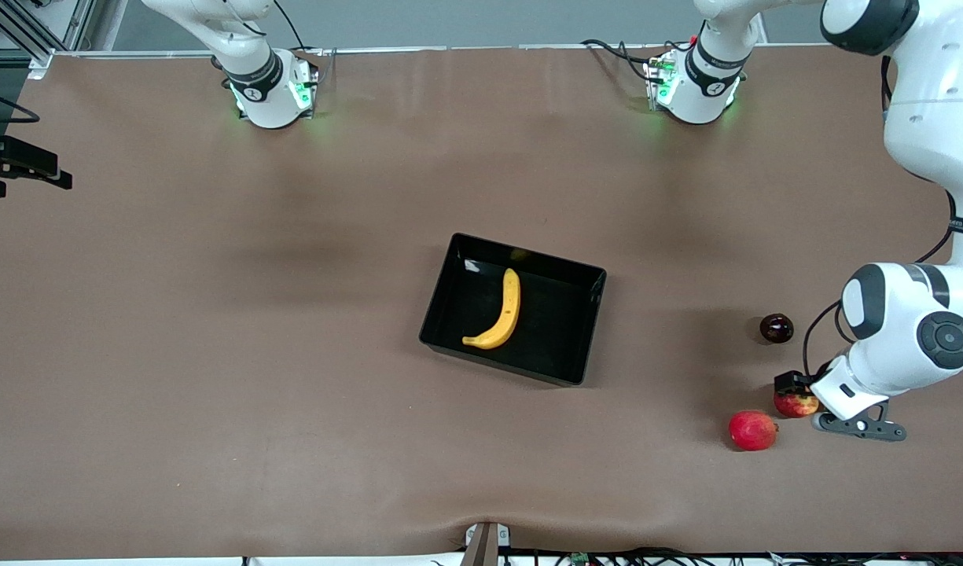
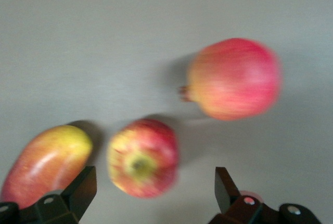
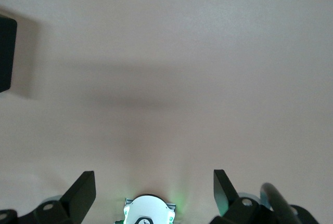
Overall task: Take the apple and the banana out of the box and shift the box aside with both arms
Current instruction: 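Lower the apple onto the table and open the left gripper, then move the left gripper back over the yellow banana in the tray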
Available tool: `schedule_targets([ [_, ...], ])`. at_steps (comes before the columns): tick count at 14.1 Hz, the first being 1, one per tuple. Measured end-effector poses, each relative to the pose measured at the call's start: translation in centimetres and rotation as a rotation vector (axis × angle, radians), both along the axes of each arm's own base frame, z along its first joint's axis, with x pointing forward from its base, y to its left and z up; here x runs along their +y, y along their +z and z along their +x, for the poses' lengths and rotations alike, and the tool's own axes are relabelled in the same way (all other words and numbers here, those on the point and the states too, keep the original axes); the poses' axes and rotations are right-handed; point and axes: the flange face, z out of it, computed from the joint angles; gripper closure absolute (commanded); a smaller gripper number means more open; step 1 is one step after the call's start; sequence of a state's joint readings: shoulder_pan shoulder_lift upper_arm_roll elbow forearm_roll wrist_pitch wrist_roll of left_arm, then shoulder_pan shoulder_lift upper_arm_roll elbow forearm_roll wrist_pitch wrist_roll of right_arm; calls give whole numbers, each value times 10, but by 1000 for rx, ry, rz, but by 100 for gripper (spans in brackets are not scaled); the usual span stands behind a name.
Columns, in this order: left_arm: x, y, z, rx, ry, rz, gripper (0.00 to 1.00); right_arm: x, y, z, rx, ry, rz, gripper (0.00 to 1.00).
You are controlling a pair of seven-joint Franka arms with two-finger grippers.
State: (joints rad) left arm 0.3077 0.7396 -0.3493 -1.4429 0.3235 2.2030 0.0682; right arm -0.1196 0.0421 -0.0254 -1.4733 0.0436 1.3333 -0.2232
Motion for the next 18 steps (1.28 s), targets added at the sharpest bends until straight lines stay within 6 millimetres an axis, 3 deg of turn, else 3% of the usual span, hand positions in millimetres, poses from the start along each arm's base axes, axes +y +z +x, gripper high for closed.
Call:
schedule_targets([
  [4, -103, 80, -17, 30, -51, -38, 0, 0, 0, 0, 0, 0, 0, 0],
  [6, -144, 100, -29, 49, -75, -74, 0, 0, 0, 0, 0, 0, 0, 0],
  [9, -204, 110, -50, 97, -27, -117, 0, 0, 0, 0, 0, 0, 0, 0],
  [13, -323, 104, -97, 139, -5, -121, 0, 0, 0, 0, 0, -1, 0, 0],
  [15, -375, 88, -120, 146, -19, -115, 0, 0, 0, 0, 0, -1, 0, 0],
  [18, -433, 48, -149, 111, -23, -62, 0, 0, 0, 0, 0, 0, 0, 0],
])
